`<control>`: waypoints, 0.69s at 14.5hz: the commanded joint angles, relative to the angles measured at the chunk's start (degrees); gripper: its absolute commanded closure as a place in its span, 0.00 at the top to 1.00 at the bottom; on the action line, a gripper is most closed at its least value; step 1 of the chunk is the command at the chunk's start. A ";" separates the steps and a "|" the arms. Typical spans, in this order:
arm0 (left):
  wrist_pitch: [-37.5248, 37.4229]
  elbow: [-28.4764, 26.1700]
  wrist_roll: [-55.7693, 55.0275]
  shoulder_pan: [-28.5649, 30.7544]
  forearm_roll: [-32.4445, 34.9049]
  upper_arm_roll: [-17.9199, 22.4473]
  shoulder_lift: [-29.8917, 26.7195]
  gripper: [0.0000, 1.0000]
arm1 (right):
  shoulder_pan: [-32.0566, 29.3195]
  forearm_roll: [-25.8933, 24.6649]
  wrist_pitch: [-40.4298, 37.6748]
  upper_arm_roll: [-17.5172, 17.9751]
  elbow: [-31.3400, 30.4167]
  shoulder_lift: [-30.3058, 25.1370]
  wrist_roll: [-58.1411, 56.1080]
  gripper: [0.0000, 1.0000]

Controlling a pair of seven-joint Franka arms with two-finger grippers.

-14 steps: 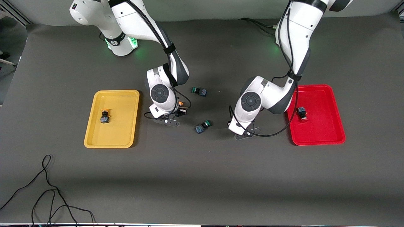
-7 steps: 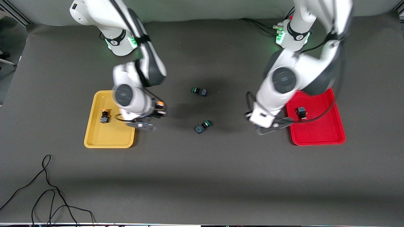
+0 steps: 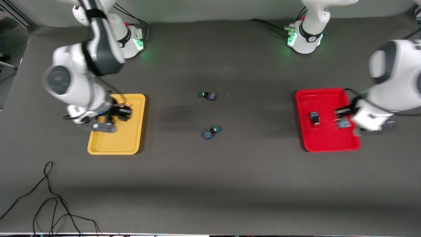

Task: Place red and yellow buttons in trays
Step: 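Carry the yellow button to the yellow tray while the left gripper carries red, then release the red button in the red tray and raise the left gripper away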

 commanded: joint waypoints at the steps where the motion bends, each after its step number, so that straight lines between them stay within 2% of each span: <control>1: 12.88 -11.01 6.15 4.84 1.88 -1.03 -1.50 0.08 | 0.01 -1.01 0.43 -2.34 -1.44 -0.50 -5.99 0.14; 3: 27.28 -20.24 7.22 7.30 4.25 -1.03 -0.01 0.09 | -1.31 -0.57 4.27 -2.43 -3.89 1.17 -8.01 0.14; 5: 39.87 -26.85 7.31 8.62 4.96 -0.94 2.54 0.09 | -1.49 0.31 14.53 -2.34 -9.94 2.40 -11.18 0.15; 7: 42.99 -28.02 7.31 8.72 5.05 -0.94 4.48 0.11 | -1.49 0.58 23.24 -1.99 -13.82 5.90 -13.37 0.15; 8: 43.00 -27.93 7.31 8.63 4.96 -0.94 5.01 0.20 | -1.57 1.62 25.54 -1.90 -14.36 8.44 -15.56 0.15; 9: 42.74 -27.76 7.66 8.63 5.22 -0.94 5.19 0.64 | -1.75 5.11 26.35 -1.90 -14.28 10.21 -17.59 0.15; 10: 42.30 -27.58 8.19 8.63 5.40 -1.03 5.01 0.99 | -2.01 10.02 26.45 -1.82 -14.28 11.97 -21.26 0.15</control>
